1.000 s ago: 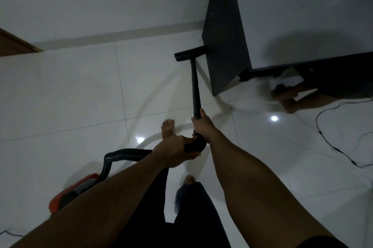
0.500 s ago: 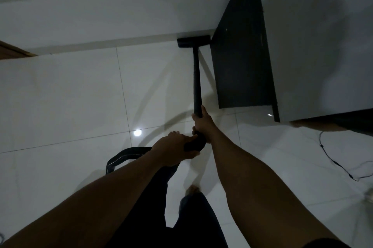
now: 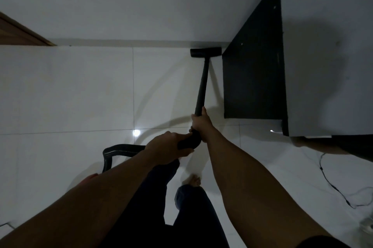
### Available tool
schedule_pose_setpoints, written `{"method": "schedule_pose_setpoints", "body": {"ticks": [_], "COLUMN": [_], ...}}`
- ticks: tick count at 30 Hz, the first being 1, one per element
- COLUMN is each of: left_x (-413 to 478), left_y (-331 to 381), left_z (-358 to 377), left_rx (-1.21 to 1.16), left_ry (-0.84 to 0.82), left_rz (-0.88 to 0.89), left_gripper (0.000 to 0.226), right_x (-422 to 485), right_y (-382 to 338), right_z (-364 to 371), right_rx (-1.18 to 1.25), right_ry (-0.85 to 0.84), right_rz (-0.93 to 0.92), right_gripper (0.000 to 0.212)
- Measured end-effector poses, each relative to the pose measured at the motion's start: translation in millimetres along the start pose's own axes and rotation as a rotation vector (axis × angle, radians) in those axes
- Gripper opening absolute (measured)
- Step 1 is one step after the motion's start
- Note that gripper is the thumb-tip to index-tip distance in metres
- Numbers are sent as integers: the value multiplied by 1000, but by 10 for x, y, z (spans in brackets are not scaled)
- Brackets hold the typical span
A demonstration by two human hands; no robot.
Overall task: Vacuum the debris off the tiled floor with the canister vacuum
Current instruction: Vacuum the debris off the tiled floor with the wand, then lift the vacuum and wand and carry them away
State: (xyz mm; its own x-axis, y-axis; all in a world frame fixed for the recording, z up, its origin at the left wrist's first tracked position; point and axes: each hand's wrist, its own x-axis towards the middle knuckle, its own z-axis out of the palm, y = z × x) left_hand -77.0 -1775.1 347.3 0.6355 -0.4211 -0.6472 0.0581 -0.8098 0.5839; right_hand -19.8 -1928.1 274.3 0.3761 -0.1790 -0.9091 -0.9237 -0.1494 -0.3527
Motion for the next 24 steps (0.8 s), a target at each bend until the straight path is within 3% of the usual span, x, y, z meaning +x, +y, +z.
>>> {"method": "schedule_pose_setpoints", "body": {"ticks": [12, 19, 24], "left_x": [-1000, -1918, -2538], "left_y": [150, 127, 7], "left_z": [496, 891, 938], "left_rx": [-1, -3, 32], "left_ry": [133, 355, 490], "left_rz": [-34, -58, -114], "left_gripper": [64, 64, 49], "right_x": [-729, -1275, -1930], "right_y": [555, 1026, 1069], "right_z": [151, 391, 689], "right_rx": [-131, -159, -203], "right_ry": [-62, -121, -195], "right_rz": [3, 94, 81], "right_gripper": [64, 57, 32]}}
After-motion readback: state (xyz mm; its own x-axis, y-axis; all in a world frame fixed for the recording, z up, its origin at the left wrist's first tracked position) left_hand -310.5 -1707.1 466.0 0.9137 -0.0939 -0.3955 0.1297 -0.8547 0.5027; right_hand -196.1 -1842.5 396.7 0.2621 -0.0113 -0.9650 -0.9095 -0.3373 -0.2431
